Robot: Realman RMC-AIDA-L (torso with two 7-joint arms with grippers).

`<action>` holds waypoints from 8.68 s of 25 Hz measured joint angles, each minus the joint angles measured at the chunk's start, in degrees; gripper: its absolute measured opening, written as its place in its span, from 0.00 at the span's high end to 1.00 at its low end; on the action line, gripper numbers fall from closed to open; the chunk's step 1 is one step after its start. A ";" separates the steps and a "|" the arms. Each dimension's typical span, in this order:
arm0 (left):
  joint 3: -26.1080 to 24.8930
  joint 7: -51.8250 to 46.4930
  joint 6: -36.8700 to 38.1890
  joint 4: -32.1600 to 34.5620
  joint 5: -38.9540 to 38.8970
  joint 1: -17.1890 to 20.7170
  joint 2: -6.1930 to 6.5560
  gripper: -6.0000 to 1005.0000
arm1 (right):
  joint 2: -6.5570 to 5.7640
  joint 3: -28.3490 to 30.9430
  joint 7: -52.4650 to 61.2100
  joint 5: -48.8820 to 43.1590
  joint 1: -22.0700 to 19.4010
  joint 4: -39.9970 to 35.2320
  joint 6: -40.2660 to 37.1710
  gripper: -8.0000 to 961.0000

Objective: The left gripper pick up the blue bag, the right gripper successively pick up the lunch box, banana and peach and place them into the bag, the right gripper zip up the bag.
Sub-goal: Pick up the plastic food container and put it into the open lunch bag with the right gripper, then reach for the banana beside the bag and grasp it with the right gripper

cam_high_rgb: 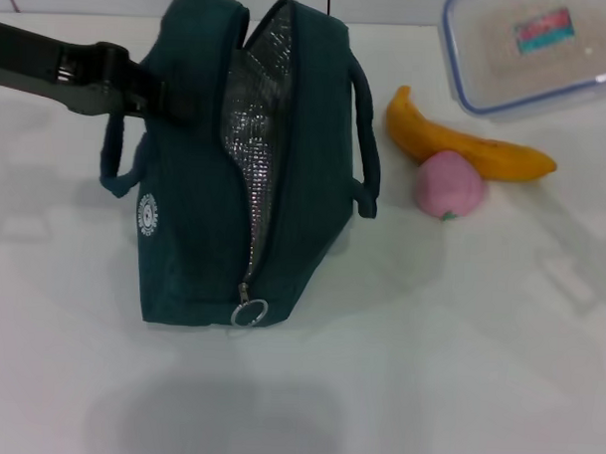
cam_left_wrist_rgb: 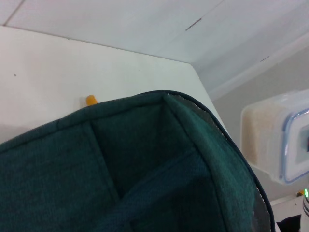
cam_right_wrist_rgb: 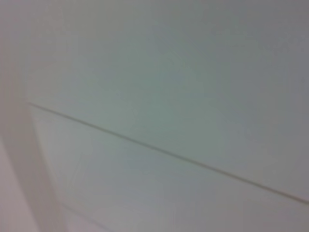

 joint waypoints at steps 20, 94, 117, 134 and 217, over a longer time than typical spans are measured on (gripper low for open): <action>2.12 0.43 -3.45 -3.77 0.72 -4.05 -5.56 0.95 | 0.41 -5.20 2.00 0.47 11.76 0.77 1.71 0.89; 1.54 2.34 -3.78 -5.97 -2.97 -1.03 -3.50 0.96 | -15.22 2.61 17.09 -88.71 17.50 -41.71 23.83 0.10; 1.66 1.91 -3.81 -5.97 -2.97 -1.91 -3.95 0.96 | -9.30 5.64 -8.30 -105.29 25.36 -32.12 25.05 0.11; 1.99 1.99 -3.84 -6.08 -2.85 -2.88 -3.99 0.96 | -5.40 5.55 -10.57 -107.51 25.66 -23.72 37.79 0.11; 2.07 1.97 -3.20 -6.06 -2.82 -2.98 -3.82 0.95 | -9.68 18.20 20.21 -96.78 20.97 -35.79 22.36 0.74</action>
